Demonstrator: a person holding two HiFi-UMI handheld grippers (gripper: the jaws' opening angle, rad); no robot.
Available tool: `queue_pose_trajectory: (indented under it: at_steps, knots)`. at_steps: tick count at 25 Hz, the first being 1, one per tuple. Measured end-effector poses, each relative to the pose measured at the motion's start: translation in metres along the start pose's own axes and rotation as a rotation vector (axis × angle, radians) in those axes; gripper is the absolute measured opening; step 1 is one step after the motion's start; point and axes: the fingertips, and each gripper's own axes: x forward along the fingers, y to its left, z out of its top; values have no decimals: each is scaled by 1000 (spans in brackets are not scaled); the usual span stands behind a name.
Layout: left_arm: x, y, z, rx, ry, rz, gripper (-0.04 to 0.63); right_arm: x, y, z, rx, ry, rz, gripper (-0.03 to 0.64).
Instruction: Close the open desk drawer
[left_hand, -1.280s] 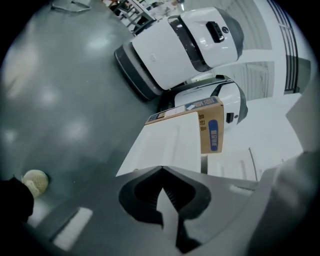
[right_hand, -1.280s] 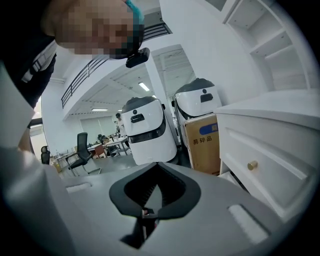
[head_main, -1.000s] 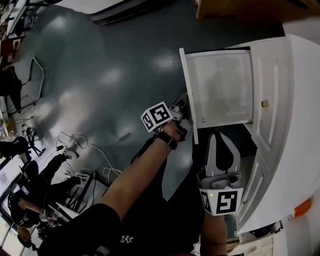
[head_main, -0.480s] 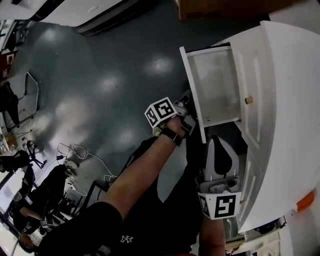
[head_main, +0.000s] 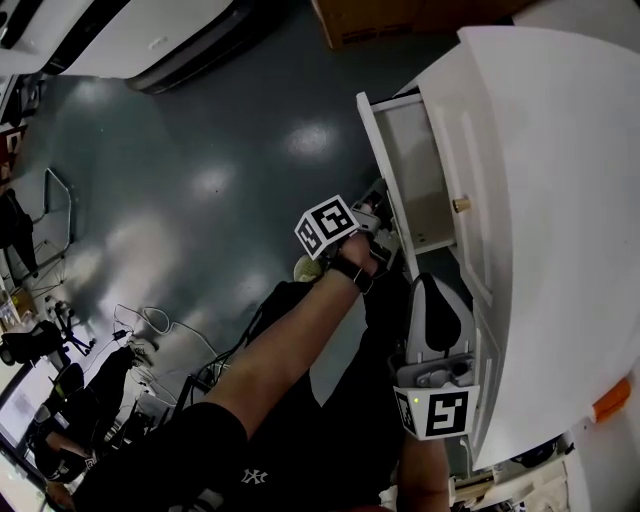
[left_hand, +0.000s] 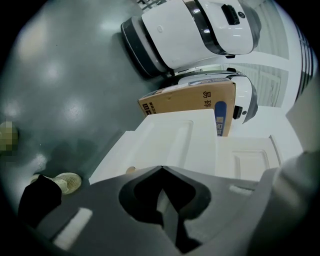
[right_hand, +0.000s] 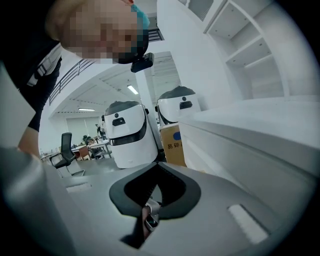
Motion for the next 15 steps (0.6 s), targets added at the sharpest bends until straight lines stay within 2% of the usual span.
queue_pose_trajectory:
  at_steps: [7, 15]
  knots:
    - [32, -14, -23, 13, 59, -45, 2, -4, -14, 7, -5, -22, 9, 23]
    - [56, -28, -41, -16, 82, -78, 2, -4, -21, 8, -16, -41, 14, 23]
